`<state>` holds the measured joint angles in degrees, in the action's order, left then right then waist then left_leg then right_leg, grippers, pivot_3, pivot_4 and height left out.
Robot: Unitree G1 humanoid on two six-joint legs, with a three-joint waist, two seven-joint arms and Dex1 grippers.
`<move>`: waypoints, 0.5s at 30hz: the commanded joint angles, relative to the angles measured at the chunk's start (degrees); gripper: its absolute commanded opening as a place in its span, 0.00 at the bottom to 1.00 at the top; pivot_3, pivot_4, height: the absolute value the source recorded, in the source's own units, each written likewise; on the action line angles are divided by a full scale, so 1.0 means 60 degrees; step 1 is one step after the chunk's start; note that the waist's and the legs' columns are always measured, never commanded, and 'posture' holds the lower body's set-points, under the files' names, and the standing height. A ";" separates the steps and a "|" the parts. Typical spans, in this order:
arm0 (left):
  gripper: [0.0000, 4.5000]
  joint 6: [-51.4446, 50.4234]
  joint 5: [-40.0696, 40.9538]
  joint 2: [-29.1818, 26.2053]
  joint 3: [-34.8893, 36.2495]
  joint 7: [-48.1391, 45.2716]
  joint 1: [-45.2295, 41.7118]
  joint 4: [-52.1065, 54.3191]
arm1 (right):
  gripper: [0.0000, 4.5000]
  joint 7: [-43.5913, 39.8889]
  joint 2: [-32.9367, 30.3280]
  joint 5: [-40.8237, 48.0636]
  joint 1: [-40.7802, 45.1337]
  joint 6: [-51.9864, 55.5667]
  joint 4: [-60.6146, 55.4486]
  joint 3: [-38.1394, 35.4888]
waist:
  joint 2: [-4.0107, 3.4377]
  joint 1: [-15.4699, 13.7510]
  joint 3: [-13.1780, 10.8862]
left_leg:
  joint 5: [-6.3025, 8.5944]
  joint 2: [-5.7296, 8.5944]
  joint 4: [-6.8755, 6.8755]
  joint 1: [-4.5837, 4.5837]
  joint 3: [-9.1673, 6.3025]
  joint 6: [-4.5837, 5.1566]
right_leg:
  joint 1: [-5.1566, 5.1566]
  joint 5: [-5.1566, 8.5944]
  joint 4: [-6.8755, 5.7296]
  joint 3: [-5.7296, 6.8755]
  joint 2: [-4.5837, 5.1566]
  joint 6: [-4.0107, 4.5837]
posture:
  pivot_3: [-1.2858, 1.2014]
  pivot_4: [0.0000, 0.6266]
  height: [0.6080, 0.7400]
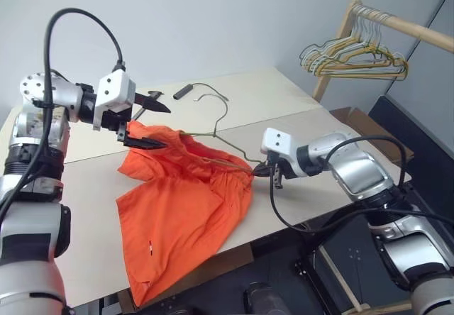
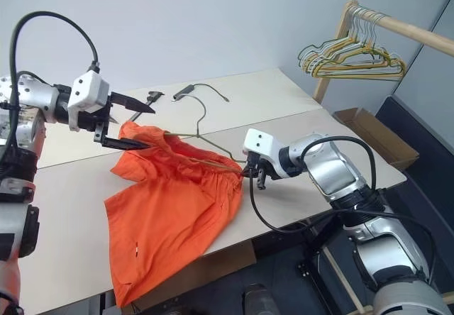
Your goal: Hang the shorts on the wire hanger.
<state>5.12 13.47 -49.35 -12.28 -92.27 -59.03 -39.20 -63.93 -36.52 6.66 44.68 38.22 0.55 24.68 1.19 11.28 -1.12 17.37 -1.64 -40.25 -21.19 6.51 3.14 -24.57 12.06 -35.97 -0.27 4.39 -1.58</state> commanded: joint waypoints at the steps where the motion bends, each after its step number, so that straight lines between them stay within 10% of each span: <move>1: 0.91 0.0083 0.0209 -0.0303 -0.0671 -0.0038 -0.0395 -0.0063 | 0.00 -0.0136 0.0065 -0.0018 0.0514 0.0050 -0.0526 -0.0121 | 0.0000 0.0000 -0.0001 | 0.0000 -0.0001 -0.0002 -0.0001 0.0000 0.0000 | -0.0001 0.0000 -0.0002 0.0000 0.0000 0.0000 | 0.44 0.00 1.00; 15: 0.01 -0.0091 0.1303 -0.0527 -0.2367 -0.0038 -0.0577 -0.0279 | 0.00 -0.0250 0.0066 -0.0183 0.0516 0.0488 -0.1250 0.0004 | -0.0004 0.0096 -0.0003 | 0.0001 -0.0003 -0.0062 -0.0122 0.0005 0.0004 | -0.0114 -0.0002 -0.0039 -0.0011 -0.0004 -0.0003 | 0.43 0.00 1.00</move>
<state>4.84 18.72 -51.83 -26.49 -92.31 -60.19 -41.78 -65.24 -36.16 5.47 46.28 41.45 -4.32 25.24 1.17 11.85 -1.14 17.40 -1.67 -40.71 -21.98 6.53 3.21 -25.26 12.04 -36.21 -0.33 4.36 -1.61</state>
